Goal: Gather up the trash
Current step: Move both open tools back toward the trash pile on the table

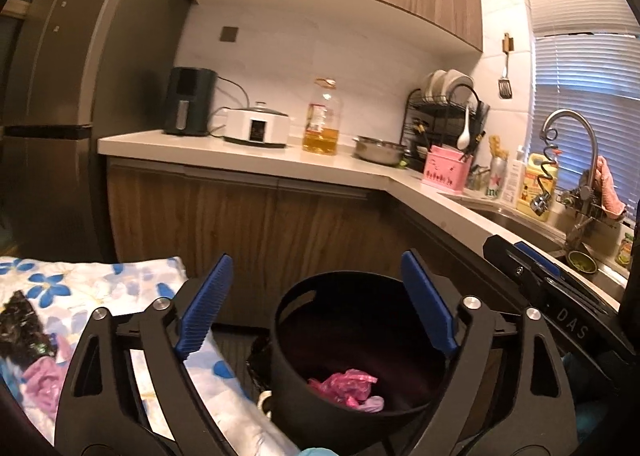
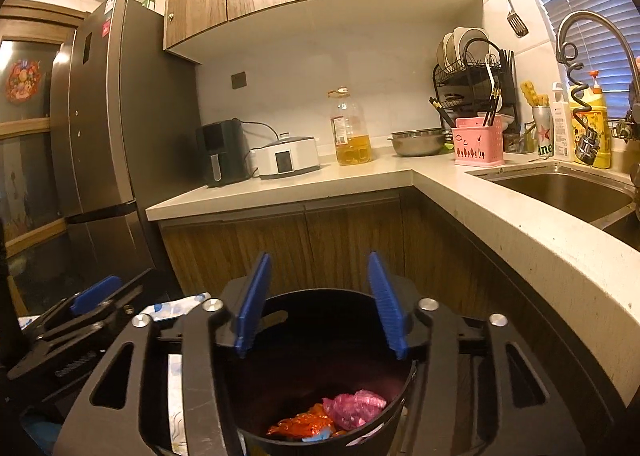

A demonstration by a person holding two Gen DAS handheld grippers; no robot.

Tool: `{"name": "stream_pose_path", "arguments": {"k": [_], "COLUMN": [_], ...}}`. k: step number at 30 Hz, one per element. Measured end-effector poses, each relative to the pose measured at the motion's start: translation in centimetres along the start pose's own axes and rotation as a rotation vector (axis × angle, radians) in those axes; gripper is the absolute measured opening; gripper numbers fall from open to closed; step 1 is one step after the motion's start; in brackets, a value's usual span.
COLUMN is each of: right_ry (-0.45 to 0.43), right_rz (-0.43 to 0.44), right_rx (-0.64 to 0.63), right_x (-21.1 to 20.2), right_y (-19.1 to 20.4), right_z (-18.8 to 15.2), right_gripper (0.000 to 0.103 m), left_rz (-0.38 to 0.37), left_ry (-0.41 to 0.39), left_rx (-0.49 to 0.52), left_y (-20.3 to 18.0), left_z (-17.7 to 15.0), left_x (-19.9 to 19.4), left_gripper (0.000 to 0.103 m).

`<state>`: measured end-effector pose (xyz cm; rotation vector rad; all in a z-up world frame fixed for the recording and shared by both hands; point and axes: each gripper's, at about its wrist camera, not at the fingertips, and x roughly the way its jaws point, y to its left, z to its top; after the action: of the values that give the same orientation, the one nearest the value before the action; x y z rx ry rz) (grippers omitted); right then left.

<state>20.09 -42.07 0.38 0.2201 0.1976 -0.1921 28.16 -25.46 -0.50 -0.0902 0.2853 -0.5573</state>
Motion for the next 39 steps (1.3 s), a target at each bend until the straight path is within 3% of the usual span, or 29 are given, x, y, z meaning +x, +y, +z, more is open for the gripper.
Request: {"name": "stream_pose_path", "arguments": {"k": [6, 10, 18, 28, 34, 39], "right_ry": [-0.006, -0.01, -0.032, -0.044, -0.022, 0.022], "right_rz": [0.029, 0.054, 0.082, 0.136, 0.191, 0.233], "right_rx": [0.023, 0.035, 0.022, -0.038, -0.046, -0.063], "right_x": [-1.7, -3.4, -6.3, -8.3, -8.1, -7.4], "right_y": [0.8, 1.6, 4.4, 9.3, 12.3, 15.0], "right_z": [-0.4, -0.6, -1.5, -3.2, -5.0, -7.1], "right_gripper": [0.078, 0.085, 0.086, 0.086, 0.086, 0.086], "left_rz": [0.076, 0.106, 0.187, 0.376, 0.481, 0.528], "left_ry": [-0.011, -0.017, -0.029, -0.017, 0.003, 0.037], "left_rx": [-0.015, -0.055, -0.103, -0.113, -0.141, -0.104], "left_y": [1.8, 3.5, 6.3, 11.5, 14.7, 16.1], "left_z": [-0.8, -1.4, -2.7, -5.9, -8.2, -9.6], "left_x": [-3.6, -6.6, -11.9, -17.9, -20.6, -21.1], "left_gripper": [0.094, 0.097, 0.097, 0.097, 0.097, 0.097]}}
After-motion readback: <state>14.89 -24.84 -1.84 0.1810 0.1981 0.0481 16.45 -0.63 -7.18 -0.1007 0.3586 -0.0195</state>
